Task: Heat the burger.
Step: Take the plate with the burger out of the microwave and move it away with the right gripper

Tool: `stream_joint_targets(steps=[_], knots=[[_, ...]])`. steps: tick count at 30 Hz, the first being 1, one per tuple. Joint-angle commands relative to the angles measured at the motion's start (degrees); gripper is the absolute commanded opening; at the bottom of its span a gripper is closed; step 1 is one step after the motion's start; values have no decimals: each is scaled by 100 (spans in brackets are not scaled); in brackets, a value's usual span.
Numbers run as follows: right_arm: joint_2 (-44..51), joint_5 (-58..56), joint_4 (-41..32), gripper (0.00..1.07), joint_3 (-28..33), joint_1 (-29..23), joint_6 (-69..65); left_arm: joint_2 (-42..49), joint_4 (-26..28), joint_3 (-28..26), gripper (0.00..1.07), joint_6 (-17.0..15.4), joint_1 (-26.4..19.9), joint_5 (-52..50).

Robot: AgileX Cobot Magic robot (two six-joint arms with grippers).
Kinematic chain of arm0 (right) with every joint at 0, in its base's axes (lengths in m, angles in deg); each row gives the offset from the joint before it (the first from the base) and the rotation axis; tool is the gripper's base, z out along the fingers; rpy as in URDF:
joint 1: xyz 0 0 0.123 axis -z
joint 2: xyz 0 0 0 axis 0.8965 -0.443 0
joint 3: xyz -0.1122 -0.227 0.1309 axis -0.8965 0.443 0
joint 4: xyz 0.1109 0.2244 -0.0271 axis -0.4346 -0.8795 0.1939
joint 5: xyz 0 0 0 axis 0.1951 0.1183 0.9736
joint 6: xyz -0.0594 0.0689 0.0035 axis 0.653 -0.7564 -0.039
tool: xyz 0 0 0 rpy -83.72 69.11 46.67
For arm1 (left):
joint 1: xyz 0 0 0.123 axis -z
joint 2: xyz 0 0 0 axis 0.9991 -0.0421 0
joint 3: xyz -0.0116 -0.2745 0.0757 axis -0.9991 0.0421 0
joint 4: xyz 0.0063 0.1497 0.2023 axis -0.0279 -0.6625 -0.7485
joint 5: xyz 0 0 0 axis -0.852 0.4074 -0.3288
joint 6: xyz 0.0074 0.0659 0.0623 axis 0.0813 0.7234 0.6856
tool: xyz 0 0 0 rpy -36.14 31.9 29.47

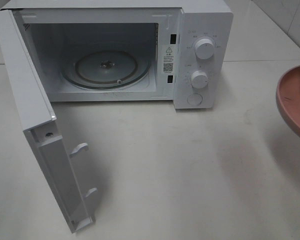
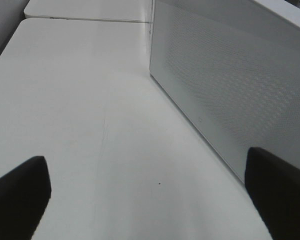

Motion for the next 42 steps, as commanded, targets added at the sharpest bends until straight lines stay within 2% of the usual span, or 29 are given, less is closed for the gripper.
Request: stream_joint_targets(steps=[1, 9, 24, 29, 37, 42], knots=[[17, -138, 596, 0, -29, 29, -647, 120, 34, 17, 98, -34, -6, -46], [17, -579, 670, 0, -29, 29, -2097, 120, 34, 17, 98, -34, -6, -46], [-80, -917, 791, 0, -29, 29, -3140, 120, 34, 17, 98, -34, -6, -46], [-527, -940, 796, 0, -34, 29, -3317, 120, 34, 17, 98, -34, -6, -46], [-1759, -791, 1169, 0, -527, 34, -4985, 120, 34, 17, 98, -34, -6, -46], [-2401, -773, 1197, 0, -854, 63, -5426, 120, 34, 17, 98, -34, -6, -46]])
